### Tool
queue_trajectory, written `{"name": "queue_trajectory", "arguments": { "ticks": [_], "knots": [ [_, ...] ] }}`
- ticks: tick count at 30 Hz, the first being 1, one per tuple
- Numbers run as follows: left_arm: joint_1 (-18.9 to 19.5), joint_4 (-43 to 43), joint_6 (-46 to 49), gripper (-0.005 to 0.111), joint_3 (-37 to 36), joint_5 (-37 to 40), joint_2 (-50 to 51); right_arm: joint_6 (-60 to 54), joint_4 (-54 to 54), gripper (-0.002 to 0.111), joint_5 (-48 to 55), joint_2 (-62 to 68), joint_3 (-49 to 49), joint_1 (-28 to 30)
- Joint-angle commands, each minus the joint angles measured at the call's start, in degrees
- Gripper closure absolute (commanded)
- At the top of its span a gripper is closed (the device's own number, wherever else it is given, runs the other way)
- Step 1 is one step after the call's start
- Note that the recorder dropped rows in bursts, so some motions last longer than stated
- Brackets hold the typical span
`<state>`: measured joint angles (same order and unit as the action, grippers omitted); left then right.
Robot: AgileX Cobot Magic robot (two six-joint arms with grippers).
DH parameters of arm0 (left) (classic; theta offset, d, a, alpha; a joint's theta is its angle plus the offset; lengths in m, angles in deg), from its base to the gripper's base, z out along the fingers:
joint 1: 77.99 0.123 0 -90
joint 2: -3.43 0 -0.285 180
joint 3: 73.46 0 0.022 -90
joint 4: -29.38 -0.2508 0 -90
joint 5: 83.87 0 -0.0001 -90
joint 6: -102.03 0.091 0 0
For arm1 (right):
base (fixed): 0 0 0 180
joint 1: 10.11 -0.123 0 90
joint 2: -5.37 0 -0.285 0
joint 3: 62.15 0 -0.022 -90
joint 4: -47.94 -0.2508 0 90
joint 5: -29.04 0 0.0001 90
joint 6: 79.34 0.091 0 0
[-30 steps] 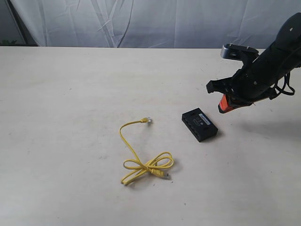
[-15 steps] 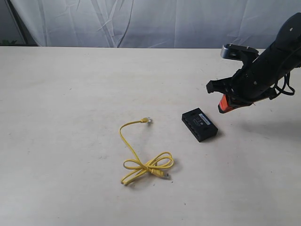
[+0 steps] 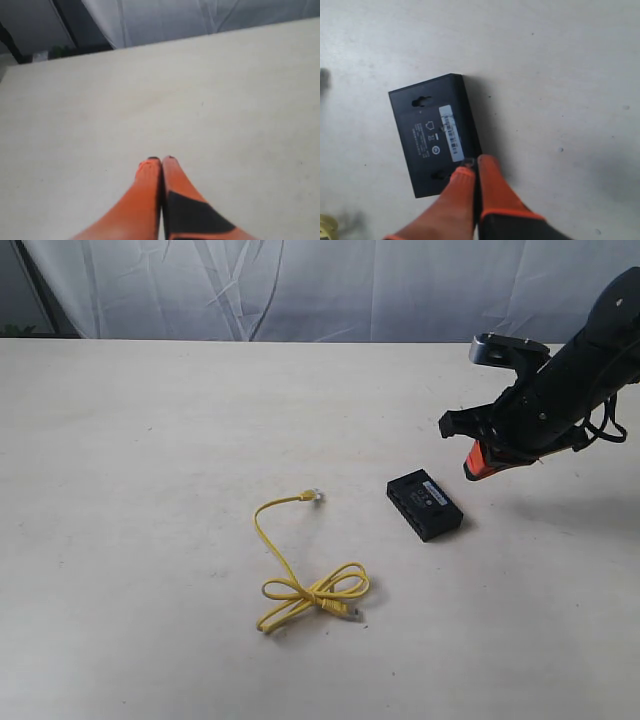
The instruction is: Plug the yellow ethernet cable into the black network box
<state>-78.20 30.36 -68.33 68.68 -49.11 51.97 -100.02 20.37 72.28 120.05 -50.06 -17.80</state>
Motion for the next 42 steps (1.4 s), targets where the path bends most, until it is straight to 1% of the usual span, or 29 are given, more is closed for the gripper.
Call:
{"name": "queue_trajectory", "arguments": {
  "ticks": [1, 3, 6, 11, 13, 16, 19, 20, 23, 25, 26, 27, 30, 34, 36, 38, 40, 42],
  "knots": [
    [-0.12, 6.35, 6.53, 0.107, 6.71, 7.12, 10.35, -0.34, -0.15, 0.108, -0.59, -0.63, 0.21, 0.27],
    [-0.91, 8.66, 9.43, 0.107, 8.79, 8.16, 13.76, -0.34, -0.15, 0.108, -0.71, -0.63, 0.21, 0.27],
    [-3.81, 9.90, 11.01, 0.107, 11.43, 8.41, 18.71, -0.34, -0.89, 0.108, -1.57, -0.63, 0.21, 0.27],
    [-11.55, 9.38, 12.17, 0.107, 16.53, 8.58, 27.06, -0.34, -3.43, 0.108, -1.97, -0.63, 0.21, 0.27],
    [-14.98, 7.90, 12.05, 0.107, 19.16, 8.86, 30.62, -0.34, -4.07, 0.108, -1.51, -0.63, 0.21, 0.27],
    [-19.02, 6.35, 11.78, 0.107, 23.32, 9.71, 35.98, -0.34, -4.79, 0.108, -0.52, -0.63, 0.21, 0.27],
    [-22.29, 5.01, 11.78, 0.107, 28.32, 12.97, 41.17, -1.60, -5.60, 0.109, 0.54, -0.63, 0.21, 0.38],
    [-23.90, 3.89, 11.78, 0.107, 32.07, 15.84, 44.57, -3.58, -7.02, 0.109, 0.91, -0.63, 0.21, 0.38],
    [-25.75, 3.03, 11.78, 0.107, 37.28, 20.27, 49.79, -5.40, -8.81, 0.109, 0.91, -0.63, 0.21, 0.38],
    [-27.43, 2.33, 11.78, 0.107, 42.43, 24.46, 55.30, -6.33, -8.95, 0.109, 0.80, -0.63, 0.21, 0.38],
    [-28.73, 2.08, 11.78, 0.107, 45.94, 26.94, 58.95, -6.30, -9.52, 0.109, 0.80, -0.63, 0.21, 1.04],
    [-29.09, 2.08, 11.78, 0.107, 47.21, 27.82, 60.38, -6.39, -9.83, 0.109, 0.80, -0.63, 0.21, 1.78],
    [-32.27, 2.33, 11.78, 0.107, 53.57, 29.61, 68.36, -6.83, -11.97, 0.109, 1.03, -0.63, 0.21, 6.69],
    [-34.69, 3.36, 11.78, 0.107, 57.24, 30.07, 75.10, -6.96, -13.07, 0.109, 1.04, -0.52, 0.21, 9.38],
    [-35.63, 3.46, 11.78, 0.107, 58.56, 31.44, 78.50, -7.44, -12.82, 0.109, 1.04, -0.37, 0.21, 9.37],
    [-35.68, 3.46, 11.78, 0.107, 58.56, 32.36, 80.04, -8.00, -12.97, 0.109, 1.04, -0.37, 0.21, 9.37],
    [-35.68, 3.17, 11.78, 0.107, 58.56, 35.02, 82.05, -8.00, -12.97, 0.109, 1.04, -0.37, 0.21, 9.37],
    [-35.68, 2.94, 11.78, 0.107, 58.56, 35.20, 83.54, -8.00, -12.97, 0.109, 1.04, -0.37, 0.21, 9.37]
  ]
}}
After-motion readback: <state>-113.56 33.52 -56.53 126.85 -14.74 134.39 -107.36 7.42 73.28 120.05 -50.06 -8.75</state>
